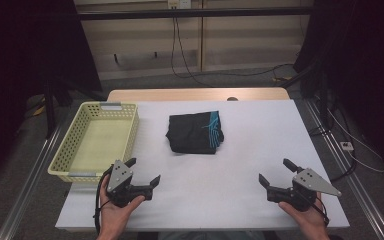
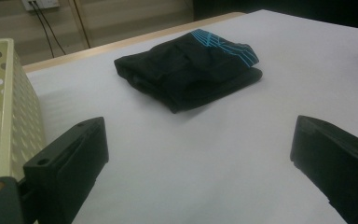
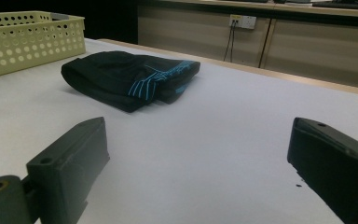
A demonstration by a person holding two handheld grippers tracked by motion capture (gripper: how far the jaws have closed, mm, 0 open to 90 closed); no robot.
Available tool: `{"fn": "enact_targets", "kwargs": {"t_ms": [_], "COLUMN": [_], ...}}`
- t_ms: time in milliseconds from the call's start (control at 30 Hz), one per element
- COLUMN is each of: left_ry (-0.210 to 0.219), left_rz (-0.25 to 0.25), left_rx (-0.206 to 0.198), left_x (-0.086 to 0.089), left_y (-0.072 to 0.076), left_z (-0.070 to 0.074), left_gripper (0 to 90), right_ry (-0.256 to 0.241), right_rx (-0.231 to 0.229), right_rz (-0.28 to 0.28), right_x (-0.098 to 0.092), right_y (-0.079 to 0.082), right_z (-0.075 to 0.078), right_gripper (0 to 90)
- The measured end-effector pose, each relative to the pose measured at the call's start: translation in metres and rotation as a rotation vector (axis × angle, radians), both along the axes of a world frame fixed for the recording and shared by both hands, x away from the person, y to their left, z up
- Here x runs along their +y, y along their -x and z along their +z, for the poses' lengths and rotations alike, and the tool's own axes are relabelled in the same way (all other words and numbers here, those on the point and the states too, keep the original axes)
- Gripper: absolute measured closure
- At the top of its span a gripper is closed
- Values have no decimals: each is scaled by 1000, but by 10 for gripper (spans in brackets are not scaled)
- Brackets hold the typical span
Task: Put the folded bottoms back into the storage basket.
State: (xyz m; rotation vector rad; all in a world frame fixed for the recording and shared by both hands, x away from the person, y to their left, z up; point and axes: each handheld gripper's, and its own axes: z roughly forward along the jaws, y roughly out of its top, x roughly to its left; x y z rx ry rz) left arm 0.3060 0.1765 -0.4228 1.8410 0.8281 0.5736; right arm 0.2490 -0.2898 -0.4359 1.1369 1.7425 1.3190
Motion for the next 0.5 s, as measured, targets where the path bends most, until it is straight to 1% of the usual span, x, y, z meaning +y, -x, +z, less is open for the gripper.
{"fn": "enact_targets", "kwargs": {"t_ms": [100,233,367,400,500], "left_ry": [-6,-3,-7,-2,-9], "left_rz": [-1,3,-1,-5,-14], "left_rx": [4,8,13,21,19], "left_x": [-1,-2,-4,-6,-9], "left_y": [0,-1,-2,-3,-4], "left_z": [0,1,0,0,0], "left_gripper": [43,43,47,47,46], "right_ry": [0,-10,-12,-12,-17], "right_rx": [1,8,10,15,17], "right_rz": [-1,0,4,5,4], "right_x": [-1,-2,-2,-3,-3], "right_y": [0,0,0,-1,-2], "right_z": [0,0,-1,-1,-1], "right_gripper": [49,50,49,50,50]}}
